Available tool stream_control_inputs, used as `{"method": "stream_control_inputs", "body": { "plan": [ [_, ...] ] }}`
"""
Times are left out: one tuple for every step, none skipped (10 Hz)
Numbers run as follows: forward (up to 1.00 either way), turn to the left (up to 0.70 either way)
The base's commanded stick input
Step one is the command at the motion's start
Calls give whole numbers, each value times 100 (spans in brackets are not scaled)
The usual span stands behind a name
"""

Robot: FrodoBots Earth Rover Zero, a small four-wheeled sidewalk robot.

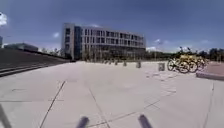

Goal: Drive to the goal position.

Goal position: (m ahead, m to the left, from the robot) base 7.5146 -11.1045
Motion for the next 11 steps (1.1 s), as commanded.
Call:
{"method": "stream_control_inputs", "body": {
  "plan": [
    [100,41],
    [100,1],
    [100,1],
    [100,1],
    [100,1],
    [100,1],
    [100,1],
    [100,1],
    [100,1],
    [100,1],
    [100,1]
  ]
}}
